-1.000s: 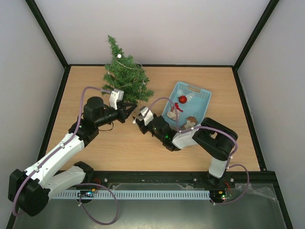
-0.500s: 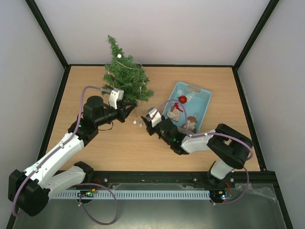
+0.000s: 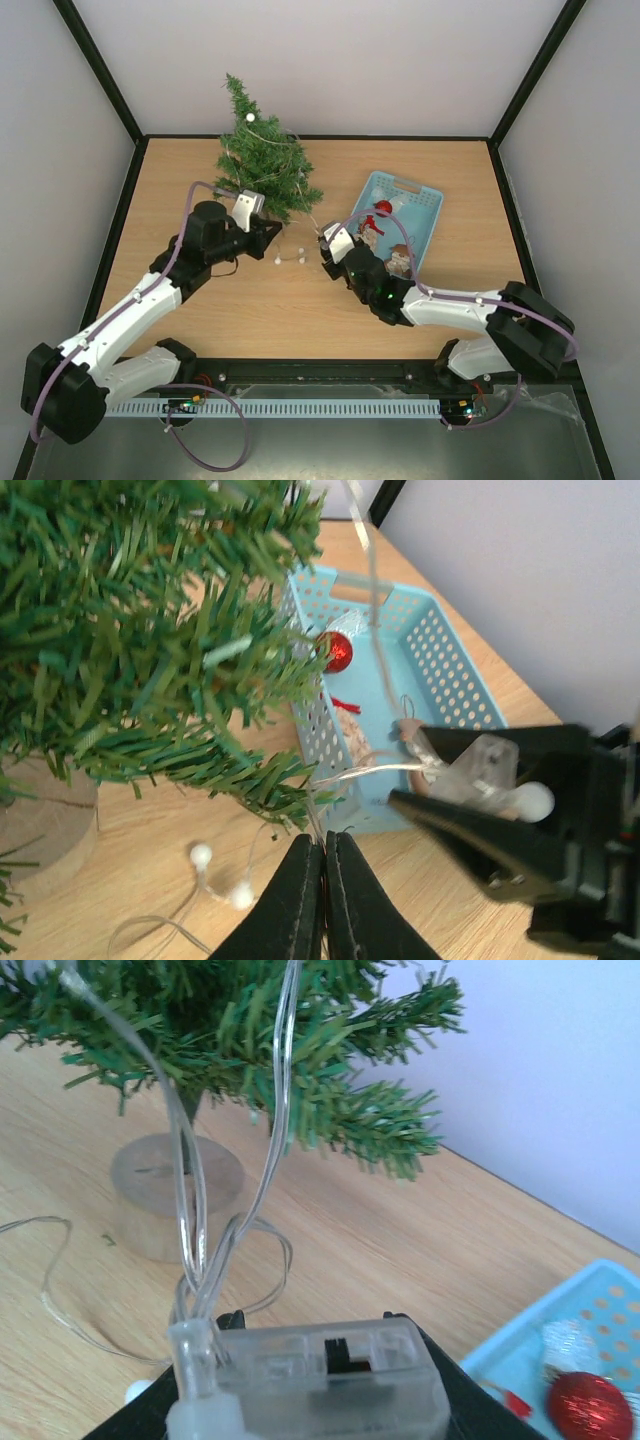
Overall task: Decorate the small christmas tree
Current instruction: Wrap the decoration item around the Christmas tree.
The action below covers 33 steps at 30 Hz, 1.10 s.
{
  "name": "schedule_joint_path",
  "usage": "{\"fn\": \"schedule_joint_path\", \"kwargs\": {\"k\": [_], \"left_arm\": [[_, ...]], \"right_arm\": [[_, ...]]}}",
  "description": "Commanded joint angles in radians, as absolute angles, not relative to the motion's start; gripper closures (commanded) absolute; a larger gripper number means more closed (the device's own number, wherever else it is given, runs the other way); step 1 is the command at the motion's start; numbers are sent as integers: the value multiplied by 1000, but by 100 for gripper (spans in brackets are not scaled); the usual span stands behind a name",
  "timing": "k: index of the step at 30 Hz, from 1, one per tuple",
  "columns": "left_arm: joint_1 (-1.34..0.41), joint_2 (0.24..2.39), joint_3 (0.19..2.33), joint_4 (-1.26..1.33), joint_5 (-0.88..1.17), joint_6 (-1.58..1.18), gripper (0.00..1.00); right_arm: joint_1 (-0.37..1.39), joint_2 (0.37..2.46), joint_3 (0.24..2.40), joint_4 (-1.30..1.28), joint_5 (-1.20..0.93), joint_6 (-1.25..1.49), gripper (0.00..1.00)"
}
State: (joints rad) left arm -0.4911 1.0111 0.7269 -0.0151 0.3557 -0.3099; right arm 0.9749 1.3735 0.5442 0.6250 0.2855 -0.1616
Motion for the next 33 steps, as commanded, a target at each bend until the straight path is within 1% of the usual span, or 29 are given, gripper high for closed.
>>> {"fn": "schedule_joint_path", "kwargs": {"k": [1,3,5,7,9,13,15,16,17,19,23,27,33], "left_arm": [[-485,1027,707,-28,357,-297,98],[-485,1025,698,-27,361,-302,97],[-485,1024,687,-24,365,-312,94],[-485,1022,675,-20,371,-323,85],[-485,1016,680,-31,371,-338,71],[-493,972,719,-53,353,-368,65],[-501,956,756,-78,307,-376,59],[-507,949,770,-87,293,-377,57],[-512,941,779,-85,291,-379,58],[-521,926,779,-26,335,-399,63],[-545,944,753,104,434,-458,66],[-573,1009,747,167,515,-417,67],[-598,1041,714,258,490,-382,67]], "right_arm": [[978,1289,575,467,391,-236,65],[978,1261,584,433,388,-248,65],[977,1242,592,413,379,-249,65],[978,1232,602,396,345,-252,65],[978,1226,612,386,320,-253,65],[979,1214,635,372,284,-246,66],[978,1214,646,363,268,-243,66],[978,1216,652,359,266,-241,66],[978,1219,656,356,262,-239,65],[978,1218,659,354,237,-230,66],[978,1202,654,380,195,-193,66],[977,1181,636,430,156,-168,66],[978,1146,587,523,81,-127,66]]}}
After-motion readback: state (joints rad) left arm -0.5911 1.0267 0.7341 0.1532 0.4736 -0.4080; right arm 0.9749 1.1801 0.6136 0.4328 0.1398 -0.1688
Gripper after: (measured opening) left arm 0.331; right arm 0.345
